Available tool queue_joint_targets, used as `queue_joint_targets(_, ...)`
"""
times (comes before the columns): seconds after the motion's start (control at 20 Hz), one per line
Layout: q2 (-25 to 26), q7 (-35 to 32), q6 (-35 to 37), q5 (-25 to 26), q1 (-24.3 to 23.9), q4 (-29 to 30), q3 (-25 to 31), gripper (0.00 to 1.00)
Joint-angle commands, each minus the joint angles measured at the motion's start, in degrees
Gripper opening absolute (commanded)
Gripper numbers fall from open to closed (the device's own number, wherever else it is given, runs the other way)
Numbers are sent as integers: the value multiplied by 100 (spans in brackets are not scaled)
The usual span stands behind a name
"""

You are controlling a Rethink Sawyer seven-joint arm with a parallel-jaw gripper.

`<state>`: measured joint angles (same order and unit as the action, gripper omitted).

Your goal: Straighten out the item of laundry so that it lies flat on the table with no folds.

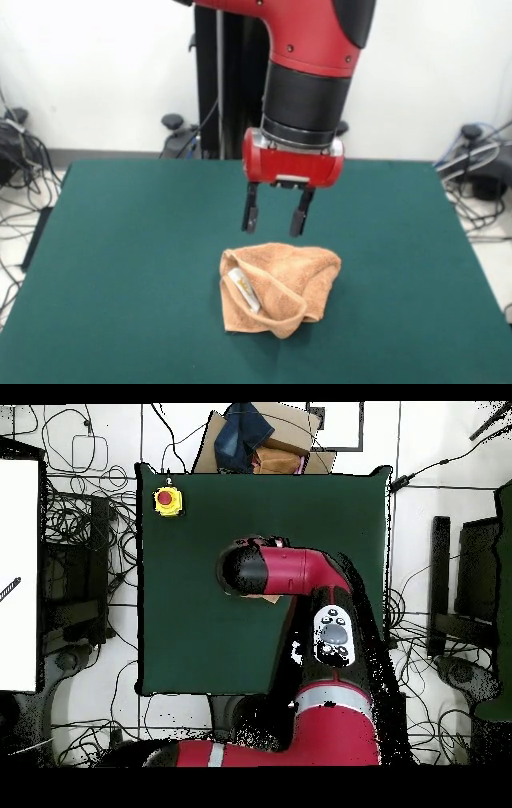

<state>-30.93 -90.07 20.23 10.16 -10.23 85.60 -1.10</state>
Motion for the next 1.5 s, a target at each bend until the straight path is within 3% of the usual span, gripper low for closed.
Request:
queue_joint_targets(0.05,462,-1114,193,-161,170,-58,-66,100)
queue_joint_targets(0.45,659,-1287,-158,-132,375,-215,-246,100)
queue_joint_targets(1.5,1220,-1302,-645,-250,310,-638,-336,100)
